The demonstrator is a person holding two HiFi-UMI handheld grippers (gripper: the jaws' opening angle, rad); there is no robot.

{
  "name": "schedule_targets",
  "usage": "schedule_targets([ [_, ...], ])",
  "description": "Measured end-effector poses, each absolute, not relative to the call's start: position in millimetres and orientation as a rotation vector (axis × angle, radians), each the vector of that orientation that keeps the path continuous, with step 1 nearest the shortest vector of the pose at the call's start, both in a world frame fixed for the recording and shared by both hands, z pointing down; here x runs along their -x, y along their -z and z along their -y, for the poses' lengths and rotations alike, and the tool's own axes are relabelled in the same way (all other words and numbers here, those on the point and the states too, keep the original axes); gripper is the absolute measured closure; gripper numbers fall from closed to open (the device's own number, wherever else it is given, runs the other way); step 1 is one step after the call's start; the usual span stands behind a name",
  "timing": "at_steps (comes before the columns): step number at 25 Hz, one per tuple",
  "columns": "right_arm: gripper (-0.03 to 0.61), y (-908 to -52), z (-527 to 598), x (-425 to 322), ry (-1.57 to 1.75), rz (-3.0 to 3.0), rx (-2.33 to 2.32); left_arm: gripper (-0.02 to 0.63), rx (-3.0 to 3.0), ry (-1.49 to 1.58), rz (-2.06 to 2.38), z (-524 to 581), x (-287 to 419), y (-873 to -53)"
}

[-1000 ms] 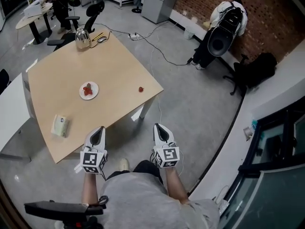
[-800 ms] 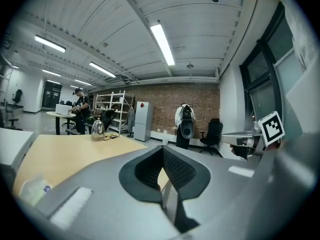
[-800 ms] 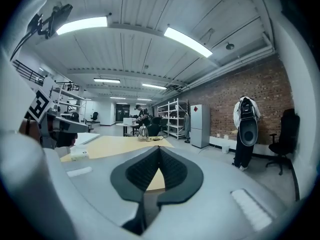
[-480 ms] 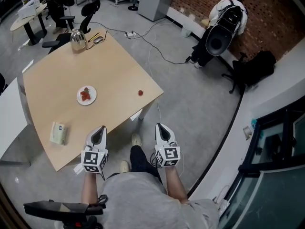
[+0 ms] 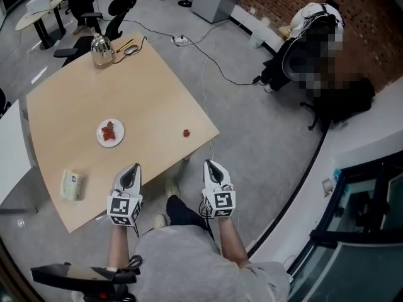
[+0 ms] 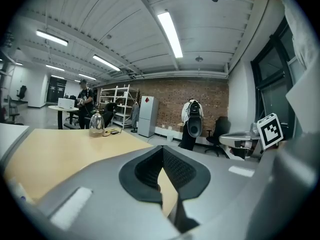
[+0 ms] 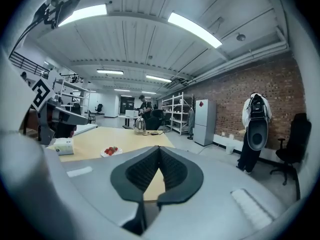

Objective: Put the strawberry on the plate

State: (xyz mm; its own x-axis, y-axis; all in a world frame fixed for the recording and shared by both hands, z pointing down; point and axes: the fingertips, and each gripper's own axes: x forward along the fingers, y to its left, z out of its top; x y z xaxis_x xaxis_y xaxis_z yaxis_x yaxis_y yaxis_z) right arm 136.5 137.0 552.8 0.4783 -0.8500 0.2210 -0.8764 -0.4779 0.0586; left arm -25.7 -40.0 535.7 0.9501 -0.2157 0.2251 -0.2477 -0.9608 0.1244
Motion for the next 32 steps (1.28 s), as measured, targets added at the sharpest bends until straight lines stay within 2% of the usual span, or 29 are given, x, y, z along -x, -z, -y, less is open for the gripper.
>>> schedule_targets([
  [12,0.572,-604,-89,-197,-0.404,1.584,-2.425,0.594,-2.893,-0.484,0.367,63,-34,-570],
  [32,0.558,-707,-27,-252,-0.685,1.699,-2.183,0.594,-2.827,-0.605,0.488,82,-46,-588],
])
